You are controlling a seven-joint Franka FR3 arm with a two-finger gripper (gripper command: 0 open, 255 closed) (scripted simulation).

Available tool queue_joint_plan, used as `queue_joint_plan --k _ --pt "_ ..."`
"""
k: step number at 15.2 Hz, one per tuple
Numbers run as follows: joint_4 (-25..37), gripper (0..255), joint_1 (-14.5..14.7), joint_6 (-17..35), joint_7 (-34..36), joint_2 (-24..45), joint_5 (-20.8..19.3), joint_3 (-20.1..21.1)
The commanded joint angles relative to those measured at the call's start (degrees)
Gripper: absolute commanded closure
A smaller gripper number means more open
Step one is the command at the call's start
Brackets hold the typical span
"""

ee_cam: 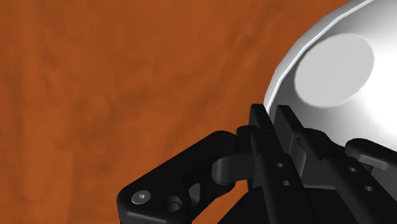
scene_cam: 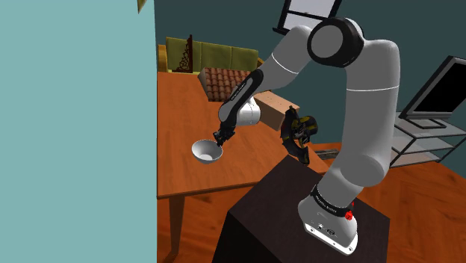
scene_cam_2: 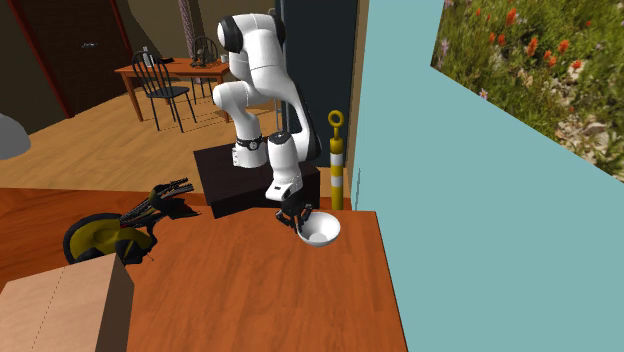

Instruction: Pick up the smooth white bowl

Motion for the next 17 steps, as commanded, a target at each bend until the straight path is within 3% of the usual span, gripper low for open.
queue_joint_plan --k 1,17 --pt "0.0 255 0.0 0.0 0.0 0.0 0.0 0.0" --pt "-2.2 255 4.1 -9.1 5.4 -11.2 -5.7 -5.3"
